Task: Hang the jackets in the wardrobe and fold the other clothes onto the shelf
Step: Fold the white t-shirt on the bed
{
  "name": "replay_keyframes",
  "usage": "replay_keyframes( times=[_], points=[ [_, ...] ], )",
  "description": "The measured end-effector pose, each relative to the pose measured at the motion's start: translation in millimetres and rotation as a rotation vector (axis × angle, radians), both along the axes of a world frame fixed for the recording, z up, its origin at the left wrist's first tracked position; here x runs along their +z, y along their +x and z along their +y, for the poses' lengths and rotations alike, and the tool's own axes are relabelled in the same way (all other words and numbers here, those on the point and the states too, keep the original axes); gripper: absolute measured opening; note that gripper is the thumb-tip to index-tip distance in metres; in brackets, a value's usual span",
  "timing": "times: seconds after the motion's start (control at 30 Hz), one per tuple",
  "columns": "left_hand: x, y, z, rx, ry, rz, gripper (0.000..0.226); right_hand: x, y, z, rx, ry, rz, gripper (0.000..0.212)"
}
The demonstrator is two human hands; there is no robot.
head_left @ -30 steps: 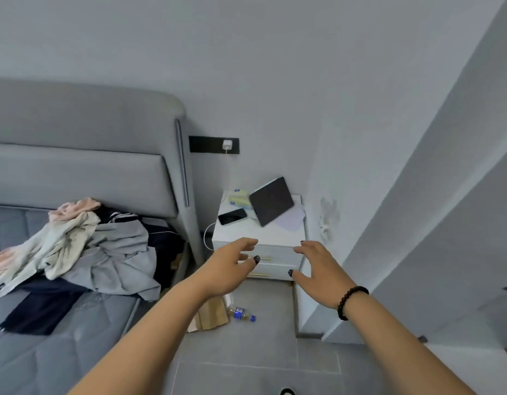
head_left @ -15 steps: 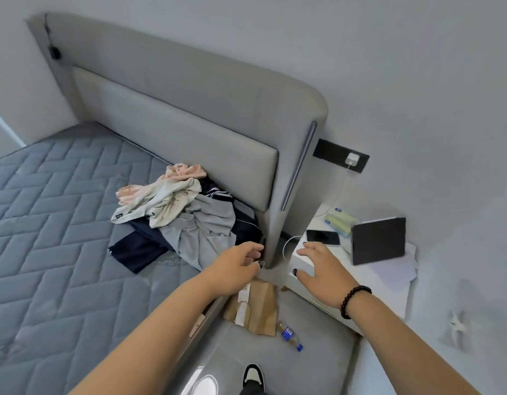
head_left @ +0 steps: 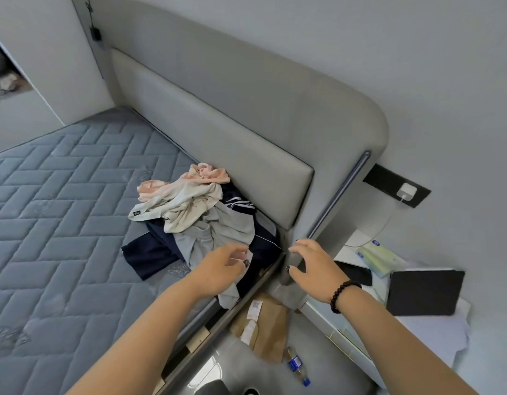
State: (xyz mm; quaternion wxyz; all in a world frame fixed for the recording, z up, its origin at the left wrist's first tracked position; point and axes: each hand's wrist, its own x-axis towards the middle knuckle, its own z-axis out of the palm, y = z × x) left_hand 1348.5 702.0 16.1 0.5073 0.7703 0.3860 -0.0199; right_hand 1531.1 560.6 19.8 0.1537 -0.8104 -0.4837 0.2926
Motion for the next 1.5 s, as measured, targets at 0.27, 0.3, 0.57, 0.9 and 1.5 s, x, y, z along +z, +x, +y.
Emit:
replay_keyframes(
  times=[0.27, 0.3, 0.57, 0.9, 1.5],
  points=[
    [-17, 35, 50, 0.018, -0.022, 0.031, 0.041, -14, 32, 40, -0.02, 0.003, 0.04, 0.045],
    [-20, 40, 57, 0.018, -0.03, 0.035, 0.041, -17, 36, 47, -0.027, 0.003, 0.046, 0.044],
    [-56, 58, 136, 0.062, -0.099, 0.075, 0.043, -48, 61, 117, -0.058, -0.014, 0.086, 0.04],
    [-123, 70, 268, 0.192, -0.157, 0.156, 0.048, -96, 82, 248, -0.057, -0.077, 0.131, 0.039],
    [-282, 93, 399, 0.439, 0.135, 0.416, 0.076, -201, 68, 322, -0.173, -0.157, 0.283, 0.032]
  ],
)
